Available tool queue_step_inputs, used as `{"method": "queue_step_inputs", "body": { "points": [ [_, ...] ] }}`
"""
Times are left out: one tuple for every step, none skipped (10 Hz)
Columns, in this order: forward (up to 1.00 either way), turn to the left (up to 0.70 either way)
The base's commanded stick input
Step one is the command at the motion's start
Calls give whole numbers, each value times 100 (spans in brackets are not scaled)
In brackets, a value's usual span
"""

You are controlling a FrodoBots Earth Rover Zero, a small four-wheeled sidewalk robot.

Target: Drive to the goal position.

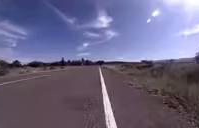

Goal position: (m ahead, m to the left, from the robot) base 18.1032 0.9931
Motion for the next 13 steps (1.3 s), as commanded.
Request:
{"method": "queue_step_inputs", "body": {
  "points": [
    [100,0],
    [100,0],
    [100,0],
    [100,0],
    [100,0],
    [100,0],
    [100,0],
    [100,0],
    [100,0],
    [100,0],
    [100,0],
    [100,0],
    [100,0]
  ]
}}
